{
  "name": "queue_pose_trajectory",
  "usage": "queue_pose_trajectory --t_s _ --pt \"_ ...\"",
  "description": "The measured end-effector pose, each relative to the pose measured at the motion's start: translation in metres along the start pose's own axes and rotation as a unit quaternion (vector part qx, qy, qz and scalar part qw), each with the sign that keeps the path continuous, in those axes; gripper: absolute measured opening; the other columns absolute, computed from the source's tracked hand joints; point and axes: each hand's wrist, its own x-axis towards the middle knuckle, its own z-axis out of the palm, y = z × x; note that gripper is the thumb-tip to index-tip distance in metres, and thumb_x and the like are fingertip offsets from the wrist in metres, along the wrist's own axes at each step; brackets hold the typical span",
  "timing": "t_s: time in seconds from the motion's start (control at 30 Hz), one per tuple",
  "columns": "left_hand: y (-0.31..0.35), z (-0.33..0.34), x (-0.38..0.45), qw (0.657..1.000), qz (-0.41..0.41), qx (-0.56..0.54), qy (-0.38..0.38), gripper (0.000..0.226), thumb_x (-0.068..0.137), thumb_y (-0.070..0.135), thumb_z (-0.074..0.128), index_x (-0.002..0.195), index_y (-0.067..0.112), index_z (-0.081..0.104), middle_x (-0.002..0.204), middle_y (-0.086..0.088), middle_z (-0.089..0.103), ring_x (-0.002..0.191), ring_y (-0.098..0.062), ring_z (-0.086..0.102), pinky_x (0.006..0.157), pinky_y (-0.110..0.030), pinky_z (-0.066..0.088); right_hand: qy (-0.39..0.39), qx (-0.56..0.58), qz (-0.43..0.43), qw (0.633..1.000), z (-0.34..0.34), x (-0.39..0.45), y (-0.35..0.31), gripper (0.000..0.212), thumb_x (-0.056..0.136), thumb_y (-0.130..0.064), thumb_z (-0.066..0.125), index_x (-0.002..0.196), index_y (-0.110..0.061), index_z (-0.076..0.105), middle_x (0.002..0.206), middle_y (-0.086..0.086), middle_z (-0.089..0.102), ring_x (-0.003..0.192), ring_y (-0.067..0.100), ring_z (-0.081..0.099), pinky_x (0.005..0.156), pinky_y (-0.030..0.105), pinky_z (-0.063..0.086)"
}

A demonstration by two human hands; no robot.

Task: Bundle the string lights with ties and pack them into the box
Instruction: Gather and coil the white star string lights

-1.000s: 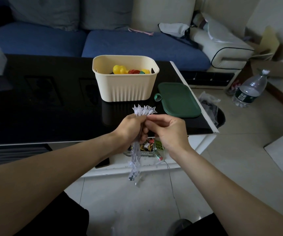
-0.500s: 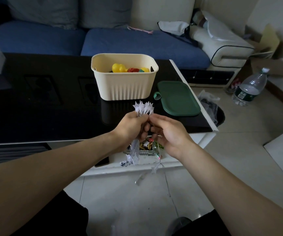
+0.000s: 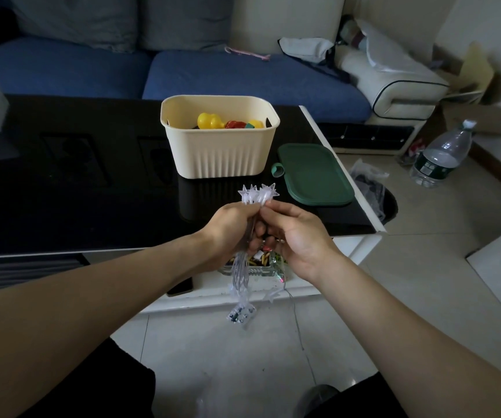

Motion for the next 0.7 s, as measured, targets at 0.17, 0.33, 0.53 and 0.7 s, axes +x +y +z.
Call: queue_pose_trajectory --t_s 0.17,0.33,0.53,0.7 --pt "-0.0017 -0.0008 0.0023 0.999 0.007 0.038 -0.017 0.031 0.101 0.025 0.039 0.081 0.005 0.051 0.06 -0.007 0.04 0.046 -0.018 0.033 0.049 -0.028 0.026 0.048 -0.109 -0.079 0.99 -0.0045 0.0027 0.0029 0.007 0.088 -0.006 0.074 0.09 -0.009 0.069 0.058 -0.003 0.067 0.05 0.006 0.061 0.05 0.02 0.048" --pt "-0.0042 -0.0005 0.0042 1.0 -0.014 0.018 0.02 0.032 0.105 0.025 0.032 0.093 0.006 0.054 0.056 -0.003 0.04 0.043 -0.015 0.03 0.045 -0.025 0.025 0.018 -0.208 -0.134 0.969 -0.0069 0.0017 0.0029 0.017 0.09 -0.007 0.072 0.095 -0.023 0.078 0.077 -0.004 0.075 0.067 0.002 0.067 0.063 0.017 0.05" --pt "-0.002 -0.005 0.0059 0.994 0.023 0.022 0.106 0.038 0.108 0.022 0.029 0.078 0.006 0.047 0.056 -0.005 0.039 0.04 -0.013 0.033 0.042 -0.022 0.027 -0.077 -0.31 -0.159 0.934 -0.0055 -0.004 -0.0039 0.047 0.086 -0.006 0.076 0.126 -0.029 0.067 0.098 -0.001 0.061 0.075 0.002 0.059 0.075 0.017 0.051" --pt "0.0012 -0.0045 0.008 0.98 0.071 0.02 0.184 0.042 0.107 0.024 0.031 0.07 0.009 0.045 0.057 -0.007 0.047 0.052 -0.021 0.043 0.054 -0.032 0.038 -0.086 -0.381 -0.151 0.908 -0.0076 -0.0014 0.0006 0.042 0.088 -0.018 0.076 0.126 -0.022 0.058 0.086 -0.002 0.064 0.067 0.002 0.059 0.069 0.021 0.053"
